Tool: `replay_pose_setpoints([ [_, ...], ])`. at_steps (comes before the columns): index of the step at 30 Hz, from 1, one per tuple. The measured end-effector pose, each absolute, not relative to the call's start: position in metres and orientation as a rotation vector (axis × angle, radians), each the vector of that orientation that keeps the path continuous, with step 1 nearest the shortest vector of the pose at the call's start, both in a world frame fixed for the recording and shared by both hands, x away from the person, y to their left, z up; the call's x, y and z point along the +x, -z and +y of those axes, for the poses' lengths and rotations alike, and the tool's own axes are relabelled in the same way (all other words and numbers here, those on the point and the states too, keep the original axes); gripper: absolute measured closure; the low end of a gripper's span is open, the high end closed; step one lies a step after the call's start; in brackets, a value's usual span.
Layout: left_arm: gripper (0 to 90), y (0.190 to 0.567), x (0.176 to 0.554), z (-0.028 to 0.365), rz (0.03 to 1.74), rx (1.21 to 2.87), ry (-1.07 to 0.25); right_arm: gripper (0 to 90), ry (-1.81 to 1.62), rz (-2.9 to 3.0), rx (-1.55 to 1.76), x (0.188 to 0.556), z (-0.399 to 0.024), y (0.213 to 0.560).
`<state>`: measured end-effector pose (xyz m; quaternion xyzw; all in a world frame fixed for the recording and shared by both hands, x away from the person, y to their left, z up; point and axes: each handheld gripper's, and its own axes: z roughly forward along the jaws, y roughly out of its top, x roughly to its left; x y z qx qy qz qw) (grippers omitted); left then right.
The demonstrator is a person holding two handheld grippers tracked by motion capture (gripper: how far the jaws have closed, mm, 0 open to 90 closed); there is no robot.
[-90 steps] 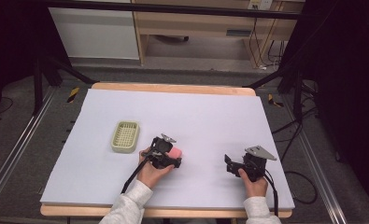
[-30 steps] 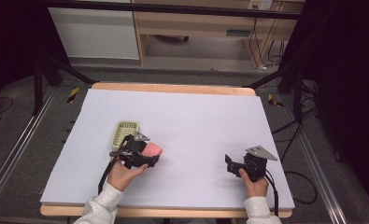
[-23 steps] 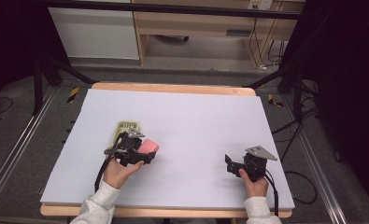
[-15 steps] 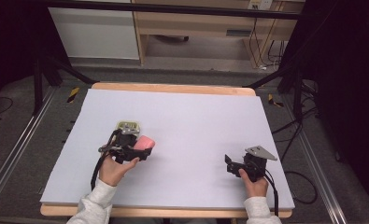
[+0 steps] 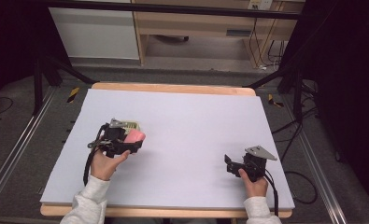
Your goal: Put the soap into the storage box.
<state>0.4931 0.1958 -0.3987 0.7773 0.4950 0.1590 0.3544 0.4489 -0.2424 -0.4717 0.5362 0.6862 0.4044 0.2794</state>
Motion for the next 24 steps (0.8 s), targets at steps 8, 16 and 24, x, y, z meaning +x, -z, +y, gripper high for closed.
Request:
replay_pose_setpoints([
  [8, 37.1, 0.401, 0.502, 0.207, 1.330, 1.984, -0.428, 4.1, -1.083, 1.844, 1.439, 0.450, -0.242, 0.472],
  [16, 37.1, 0.402, 0.511, 0.215, 1.365, 1.958, -0.436, 4.1, -1.083, 1.844, 1.442, 0.450, -0.242, 0.472],
  [24, 37.1, 0.402, 0.523, 0.223, 1.395, 1.935, -0.442, 4.1, -1.084, 1.846, 1.445, 0.450, -0.241, 0.472],
])
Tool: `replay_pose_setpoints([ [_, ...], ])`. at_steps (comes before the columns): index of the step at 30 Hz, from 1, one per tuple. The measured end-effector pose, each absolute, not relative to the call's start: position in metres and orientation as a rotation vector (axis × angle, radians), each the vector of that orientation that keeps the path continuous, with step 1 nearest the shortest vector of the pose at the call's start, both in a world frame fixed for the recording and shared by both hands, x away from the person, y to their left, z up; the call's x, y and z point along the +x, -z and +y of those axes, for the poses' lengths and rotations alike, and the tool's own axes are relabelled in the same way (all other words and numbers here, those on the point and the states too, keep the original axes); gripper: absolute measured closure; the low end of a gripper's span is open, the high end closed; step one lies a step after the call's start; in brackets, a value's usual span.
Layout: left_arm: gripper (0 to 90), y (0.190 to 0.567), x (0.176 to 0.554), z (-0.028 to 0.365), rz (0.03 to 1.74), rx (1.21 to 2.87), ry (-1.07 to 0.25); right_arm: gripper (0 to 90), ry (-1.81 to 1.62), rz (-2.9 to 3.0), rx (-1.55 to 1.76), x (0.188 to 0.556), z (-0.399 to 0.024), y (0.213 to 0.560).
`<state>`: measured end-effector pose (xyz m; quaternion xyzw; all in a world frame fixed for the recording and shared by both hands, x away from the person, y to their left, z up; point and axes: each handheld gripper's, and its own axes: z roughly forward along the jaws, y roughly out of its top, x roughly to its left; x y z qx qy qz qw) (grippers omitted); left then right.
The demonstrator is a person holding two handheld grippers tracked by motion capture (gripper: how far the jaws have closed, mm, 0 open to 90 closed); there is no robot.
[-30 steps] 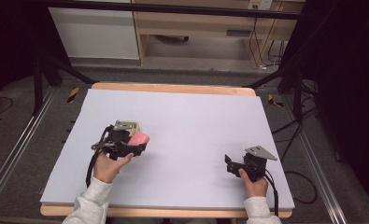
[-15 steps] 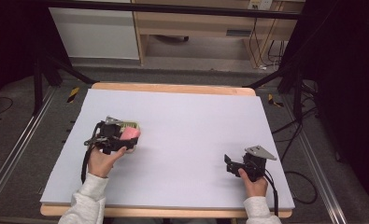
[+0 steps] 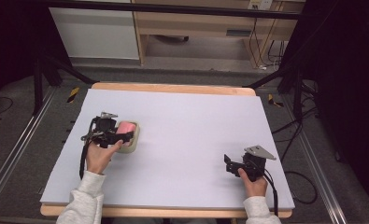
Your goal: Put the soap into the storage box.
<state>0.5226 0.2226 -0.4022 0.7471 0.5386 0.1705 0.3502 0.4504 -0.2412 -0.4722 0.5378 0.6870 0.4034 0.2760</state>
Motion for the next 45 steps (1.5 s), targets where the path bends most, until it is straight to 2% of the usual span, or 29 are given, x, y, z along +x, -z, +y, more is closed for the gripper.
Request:
replay_pose_setpoints([
  [23, 37.1, 0.417, 0.555, 0.227, 1.470, 1.921, -0.457, 4.0, -1.076, 1.847, 1.443, 0.452, -0.241, 0.473],
  [45, 37.1, 0.434, 0.557, 0.225, 1.508, 1.967, -0.459, 4.0, -1.079, 1.852, 1.441, 0.451, -0.241, 0.473],
])
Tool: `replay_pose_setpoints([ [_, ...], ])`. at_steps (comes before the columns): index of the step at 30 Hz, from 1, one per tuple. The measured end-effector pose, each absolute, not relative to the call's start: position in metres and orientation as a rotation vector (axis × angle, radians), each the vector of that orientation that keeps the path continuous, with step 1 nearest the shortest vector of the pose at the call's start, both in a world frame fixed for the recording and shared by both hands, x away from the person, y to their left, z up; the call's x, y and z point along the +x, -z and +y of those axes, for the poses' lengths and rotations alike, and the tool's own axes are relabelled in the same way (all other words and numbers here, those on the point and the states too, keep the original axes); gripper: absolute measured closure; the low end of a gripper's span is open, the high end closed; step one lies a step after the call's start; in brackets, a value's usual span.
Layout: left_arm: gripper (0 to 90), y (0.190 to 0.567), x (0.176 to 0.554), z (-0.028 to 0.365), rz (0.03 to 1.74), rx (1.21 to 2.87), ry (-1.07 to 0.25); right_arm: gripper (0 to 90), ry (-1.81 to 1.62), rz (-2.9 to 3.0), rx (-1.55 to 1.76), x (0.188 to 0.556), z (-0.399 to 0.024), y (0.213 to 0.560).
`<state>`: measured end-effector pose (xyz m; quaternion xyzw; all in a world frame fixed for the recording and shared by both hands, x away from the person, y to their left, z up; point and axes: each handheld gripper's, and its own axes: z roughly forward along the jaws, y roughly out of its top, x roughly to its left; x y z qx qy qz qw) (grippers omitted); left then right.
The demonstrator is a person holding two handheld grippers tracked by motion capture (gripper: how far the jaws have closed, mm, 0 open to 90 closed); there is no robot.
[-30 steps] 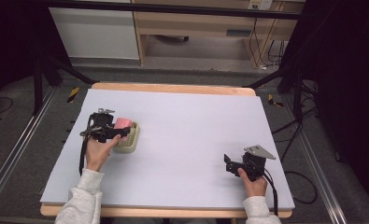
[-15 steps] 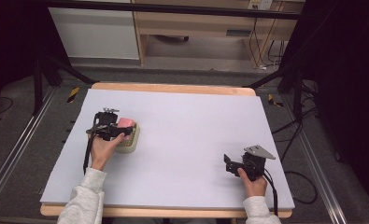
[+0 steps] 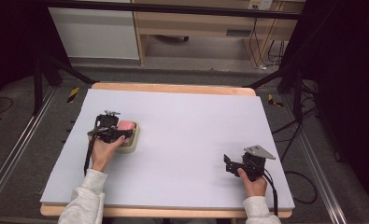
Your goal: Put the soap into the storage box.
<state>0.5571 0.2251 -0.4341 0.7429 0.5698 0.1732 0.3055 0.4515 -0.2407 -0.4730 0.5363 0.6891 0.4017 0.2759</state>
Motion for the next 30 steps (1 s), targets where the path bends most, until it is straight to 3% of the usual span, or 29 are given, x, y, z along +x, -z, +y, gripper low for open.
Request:
replay_pose_setpoints([
  [30, 36.9, 0.4447, 0.5607, 0.2215, 1.531, 1.974, -0.475, 4.0, -1.074, 1.852, 1.440, 0.4518, -0.2405, 0.4733],
])
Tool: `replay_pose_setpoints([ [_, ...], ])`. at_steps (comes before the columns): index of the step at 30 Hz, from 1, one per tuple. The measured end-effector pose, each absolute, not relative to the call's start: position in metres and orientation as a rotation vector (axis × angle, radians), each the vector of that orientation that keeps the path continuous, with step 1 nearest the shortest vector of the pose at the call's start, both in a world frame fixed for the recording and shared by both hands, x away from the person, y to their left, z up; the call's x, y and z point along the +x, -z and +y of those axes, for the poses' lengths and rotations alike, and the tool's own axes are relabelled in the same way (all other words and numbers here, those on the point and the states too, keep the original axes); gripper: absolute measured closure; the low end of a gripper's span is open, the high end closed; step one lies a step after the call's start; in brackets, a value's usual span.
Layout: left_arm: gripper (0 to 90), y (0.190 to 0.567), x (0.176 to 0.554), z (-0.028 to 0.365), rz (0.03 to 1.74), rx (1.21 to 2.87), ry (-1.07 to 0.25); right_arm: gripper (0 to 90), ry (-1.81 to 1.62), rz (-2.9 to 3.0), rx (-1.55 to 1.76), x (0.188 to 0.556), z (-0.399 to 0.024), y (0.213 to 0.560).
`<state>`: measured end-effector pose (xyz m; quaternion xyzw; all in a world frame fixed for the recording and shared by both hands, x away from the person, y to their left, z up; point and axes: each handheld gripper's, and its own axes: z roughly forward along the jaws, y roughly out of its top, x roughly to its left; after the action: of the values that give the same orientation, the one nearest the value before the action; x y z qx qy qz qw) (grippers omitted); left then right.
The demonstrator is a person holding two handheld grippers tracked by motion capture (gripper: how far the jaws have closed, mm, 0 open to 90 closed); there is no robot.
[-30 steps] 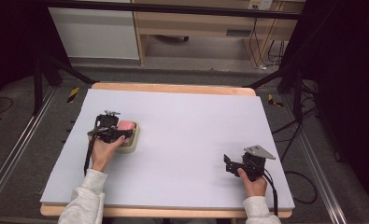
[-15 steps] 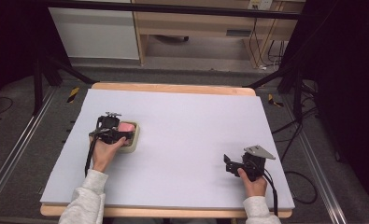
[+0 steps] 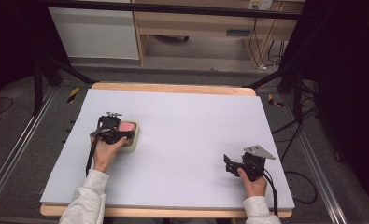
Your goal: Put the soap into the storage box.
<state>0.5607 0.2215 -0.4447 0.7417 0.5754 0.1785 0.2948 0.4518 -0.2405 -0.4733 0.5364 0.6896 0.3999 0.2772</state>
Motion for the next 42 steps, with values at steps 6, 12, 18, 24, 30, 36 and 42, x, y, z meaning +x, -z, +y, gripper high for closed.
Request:
replay_pose_setpoints([
  [6, 36.9, 0.447, 0.561, 0.220, 1.532, 1.983, -0.481, 4.0, -1.076, 1.852, 1.443, 0.451, -0.241, 0.473],
  [12, 36.8, 0.447, 0.560, 0.219, 1.531, 1.990, -0.487, 4.0, -1.077, 1.852, 1.440, 0.451, -0.241, 0.473],
  [18, 35.5, 0.441, 0.558, 0.223, 1.515, 1.941, -0.473, 4.0, -1.077, 1.852, 1.440, 0.451, -0.241, 0.473],
  [24, 32.5, 0.431, 0.553, 0.225, 1.468, 1.913, -0.485, 4.0, -1.078, 1.851, 1.440, 0.451, -0.241, 0.473],
  [30, 29.1, 0.424, 0.545, 0.226, 1.434, 1.902, -0.493, 4.0, -1.078, 1.845, 1.442, 0.451, -0.241, 0.472],
  [36, 27.1, 0.417, 0.533, 0.226, 1.367, 1.882, -0.496, 4.0, -1.077, 1.840, 1.449, 0.450, -0.242, 0.472],
  [42, 25.2, 0.415, 0.520, 0.228, 1.290, 1.848, -0.488, 4.0, -1.073, 1.835, 1.452, 0.450, -0.242, 0.473],
])
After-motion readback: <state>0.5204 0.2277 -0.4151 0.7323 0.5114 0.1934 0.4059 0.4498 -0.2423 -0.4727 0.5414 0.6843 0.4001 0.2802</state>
